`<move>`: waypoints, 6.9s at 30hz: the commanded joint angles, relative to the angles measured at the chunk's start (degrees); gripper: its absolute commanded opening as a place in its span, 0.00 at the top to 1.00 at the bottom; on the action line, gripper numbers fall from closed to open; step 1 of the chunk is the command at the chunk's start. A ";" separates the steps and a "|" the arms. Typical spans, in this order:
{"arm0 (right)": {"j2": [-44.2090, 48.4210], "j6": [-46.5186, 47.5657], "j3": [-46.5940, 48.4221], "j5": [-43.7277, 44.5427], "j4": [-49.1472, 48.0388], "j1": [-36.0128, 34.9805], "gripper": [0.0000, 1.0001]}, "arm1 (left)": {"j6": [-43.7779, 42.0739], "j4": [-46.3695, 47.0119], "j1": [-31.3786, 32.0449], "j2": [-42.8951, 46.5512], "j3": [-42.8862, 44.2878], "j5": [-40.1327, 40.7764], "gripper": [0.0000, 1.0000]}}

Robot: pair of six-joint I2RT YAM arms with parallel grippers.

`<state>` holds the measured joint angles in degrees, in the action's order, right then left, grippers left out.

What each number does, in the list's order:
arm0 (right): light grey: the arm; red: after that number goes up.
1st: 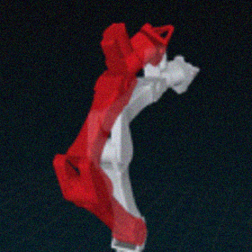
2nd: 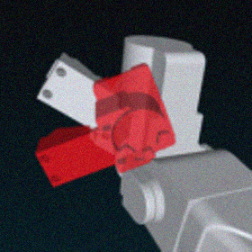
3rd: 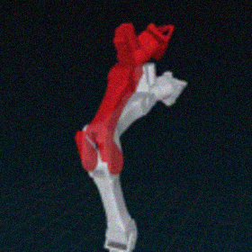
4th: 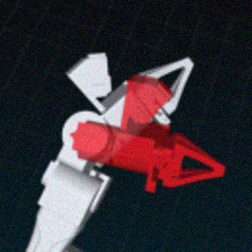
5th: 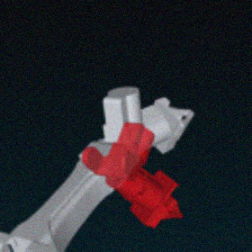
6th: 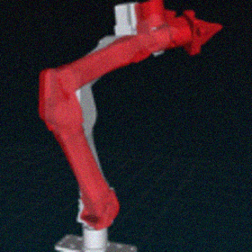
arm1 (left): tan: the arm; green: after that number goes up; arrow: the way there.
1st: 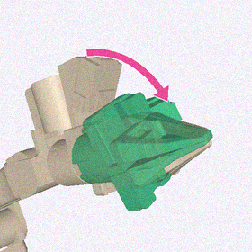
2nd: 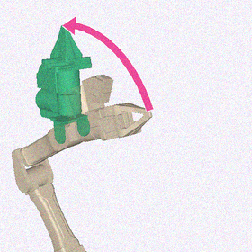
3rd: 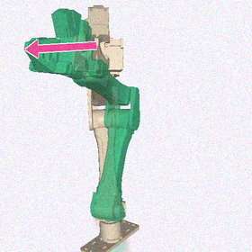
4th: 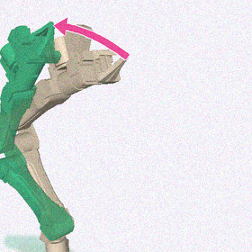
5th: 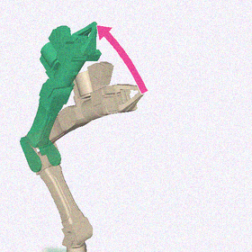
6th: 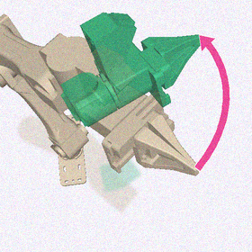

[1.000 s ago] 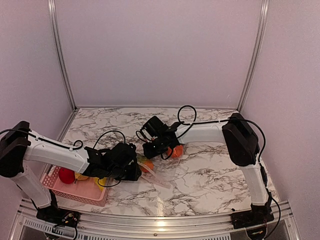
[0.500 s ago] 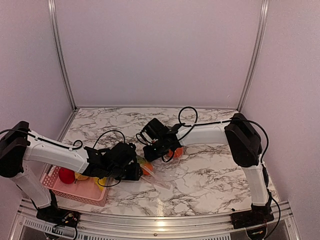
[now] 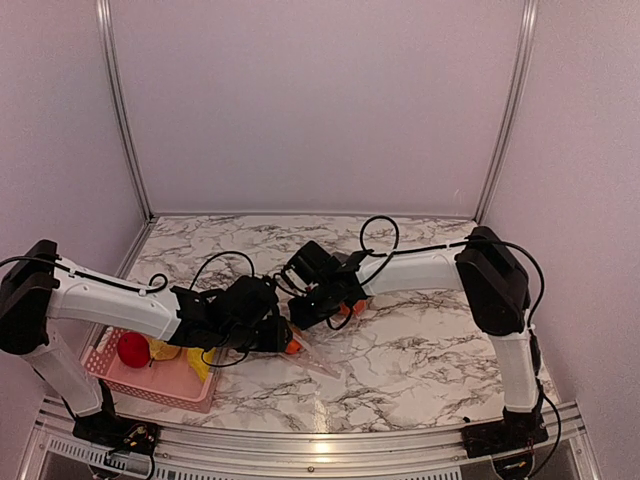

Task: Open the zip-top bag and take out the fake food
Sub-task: Pick up the fake fruit from the zipper food storage bag, then place the fake fruit in the bin, then pick up the fake vegetable from the zipper food storage bag.

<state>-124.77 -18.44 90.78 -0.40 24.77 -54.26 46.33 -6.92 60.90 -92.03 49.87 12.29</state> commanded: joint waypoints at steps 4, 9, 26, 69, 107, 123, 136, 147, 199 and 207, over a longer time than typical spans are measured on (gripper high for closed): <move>3.22 -1.22 -2.40 -2.56 -1.43 -0.63 0.65 | 0.92 -2.88 0.00 -1.38 1.12 1.45 0.53; 4.36 -1.46 -4.27 -3.04 -2.15 -0.58 0.65 | 0.83 -3.34 0.00 -2.11 1.76 1.74 0.50; 6.30 -1.25 -7.12 -5.61 -3.77 -1.32 0.65 | 0.43 -4.67 -0.43 -5.91 3.93 2.50 0.39; 6.17 -3.42 -7.62 -4.80 -6.80 1.30 0.65 | -4.62 -10.01 -0.44 -7.44 10.69 3.03 0.54; 1.44 -4.77 -4.29 -4.34 -9.81 5.81 0.65 | -8.38 -19.03 -0.44 9.95 1.84 -14.40 0.53; 1.33 -4.77 -4.87 -4.96 -10.55 5.85 0.66 | -3.42 -28.09 -0.52 23.08 -1.92 -11.03 0.52; 1.58 -4.06 -5.57 -5.39 -11.06 5.81 0.66 | 13.70 -29.74 -2.39 32.33 -7.69 0.58 0.51; 2.47 -3.93 -7.15 -5.75 -12.03 6.00 0.66 | 19.21 -27.96 -9.62 36.57 -11.00 5.00 0.49; 8.69 -1.20 -0.96 1.66 -5.01 6.59 0.64 | 5.01 -20.36 -14.50 36.49 -8.43 -0.28 0.14; 10.38 -0.72 -1.51 6.58 -2.95 9.51 0.64 | 1.26 -16.13 -13.97 31.06 -6.27 -5.15 0.14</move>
<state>-117.21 -19.79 88.55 2.52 19.55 -47.11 50.94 -26.59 46.72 -58.33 41.28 10.41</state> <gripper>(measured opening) 0.359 0.858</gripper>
